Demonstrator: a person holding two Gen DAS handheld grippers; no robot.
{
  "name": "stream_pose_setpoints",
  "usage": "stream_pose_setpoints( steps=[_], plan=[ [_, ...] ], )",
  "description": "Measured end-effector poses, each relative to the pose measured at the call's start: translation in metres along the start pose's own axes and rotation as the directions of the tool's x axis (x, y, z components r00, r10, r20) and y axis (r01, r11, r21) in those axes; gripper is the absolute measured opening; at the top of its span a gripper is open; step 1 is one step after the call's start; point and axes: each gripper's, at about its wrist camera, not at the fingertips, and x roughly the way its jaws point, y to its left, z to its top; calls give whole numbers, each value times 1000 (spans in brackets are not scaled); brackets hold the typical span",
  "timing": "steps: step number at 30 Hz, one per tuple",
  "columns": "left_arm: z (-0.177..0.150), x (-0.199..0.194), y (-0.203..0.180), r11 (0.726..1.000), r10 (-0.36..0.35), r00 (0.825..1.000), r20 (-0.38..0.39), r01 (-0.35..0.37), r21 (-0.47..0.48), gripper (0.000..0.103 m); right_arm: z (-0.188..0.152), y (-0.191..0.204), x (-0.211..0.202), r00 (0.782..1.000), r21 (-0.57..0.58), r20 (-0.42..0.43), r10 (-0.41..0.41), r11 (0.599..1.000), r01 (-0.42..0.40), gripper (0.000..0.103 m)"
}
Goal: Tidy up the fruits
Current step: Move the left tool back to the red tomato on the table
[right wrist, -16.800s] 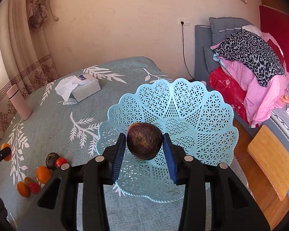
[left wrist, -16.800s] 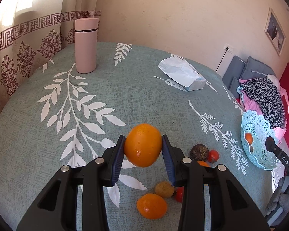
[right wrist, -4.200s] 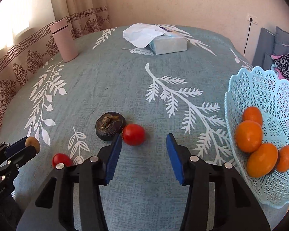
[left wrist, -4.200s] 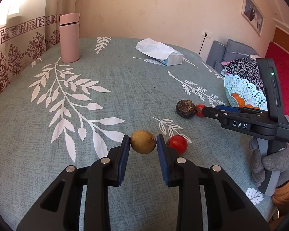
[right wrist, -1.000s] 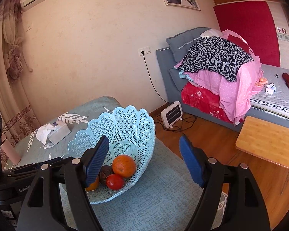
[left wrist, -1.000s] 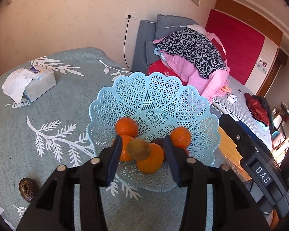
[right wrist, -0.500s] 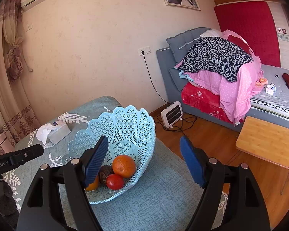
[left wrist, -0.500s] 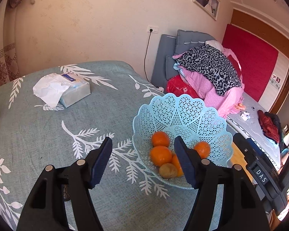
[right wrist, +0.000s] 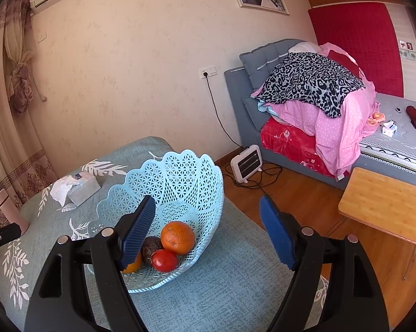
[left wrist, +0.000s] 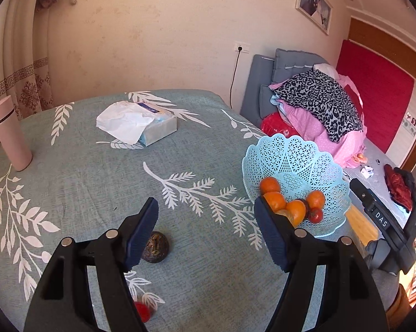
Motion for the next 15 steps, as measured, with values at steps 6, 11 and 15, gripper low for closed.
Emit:
stream_pose_setpoints(
  steps=[6, 11, 15],
  plan=[
    [-24, -18, 18, 1000, 29, 1000, -13, -29, -12, 71, -2, 0, 0, 1000, -8, 1, -7, 1000, 7, 79],
    [-46, -25, 37, 997, 52, 998, -42, -54, -56, 71, -2, 2, 1, 1000, -18, 1, -16, 1000, 16, 79],
    [-63, -22, 54, 991, 65, 995, -81, -73, -113, 71, -2, 3, 1, 1000, -28, 2, -23, 999, 23, 79]
  ],
)
